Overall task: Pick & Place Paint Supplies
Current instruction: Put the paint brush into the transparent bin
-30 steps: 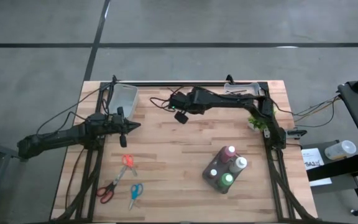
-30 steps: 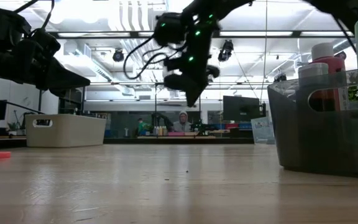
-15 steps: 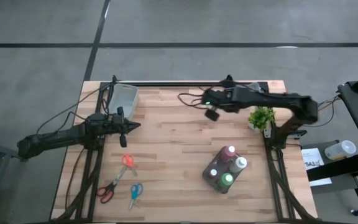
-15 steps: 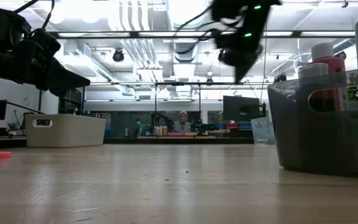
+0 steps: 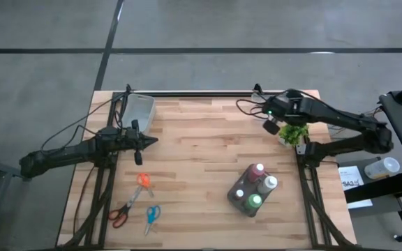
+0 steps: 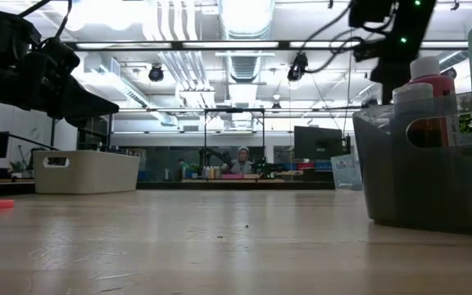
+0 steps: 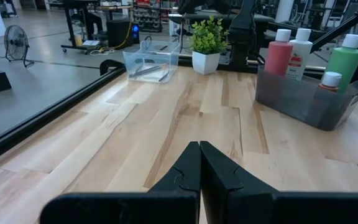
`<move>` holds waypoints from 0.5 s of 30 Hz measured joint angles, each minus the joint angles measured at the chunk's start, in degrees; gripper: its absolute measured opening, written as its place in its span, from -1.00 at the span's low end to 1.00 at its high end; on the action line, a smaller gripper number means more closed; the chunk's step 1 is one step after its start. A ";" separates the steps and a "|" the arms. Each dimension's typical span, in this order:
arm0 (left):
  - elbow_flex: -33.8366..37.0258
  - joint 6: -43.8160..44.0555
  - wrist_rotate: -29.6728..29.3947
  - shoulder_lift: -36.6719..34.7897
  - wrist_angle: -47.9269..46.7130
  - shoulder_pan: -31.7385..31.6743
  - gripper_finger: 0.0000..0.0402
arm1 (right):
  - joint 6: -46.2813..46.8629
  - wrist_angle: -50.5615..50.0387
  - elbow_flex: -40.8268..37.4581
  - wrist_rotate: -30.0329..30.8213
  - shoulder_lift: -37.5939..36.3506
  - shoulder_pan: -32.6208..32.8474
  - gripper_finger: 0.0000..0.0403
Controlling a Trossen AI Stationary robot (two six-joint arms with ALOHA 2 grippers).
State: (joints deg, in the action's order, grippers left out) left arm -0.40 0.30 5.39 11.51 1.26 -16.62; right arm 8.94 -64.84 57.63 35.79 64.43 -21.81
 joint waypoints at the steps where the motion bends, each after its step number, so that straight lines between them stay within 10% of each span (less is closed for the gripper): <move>1: 0.00 0.00 0.00 0.00 -0.02 0.00 -1.00 | 0.46 0.08 -1.13 0.04 -0.81 -0.59 -0.96; 15: 0.00 0.00 0.00 -0.02 0.00 0.02 -1.00 | -7.22 4.17 -10.19 0.41 0.18 -11.49 -0.96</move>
State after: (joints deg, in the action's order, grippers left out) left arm -0.40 0.30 5.39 11.49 1.26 -16.60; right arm 1.72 -60.66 47.43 36.21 64.61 -33.30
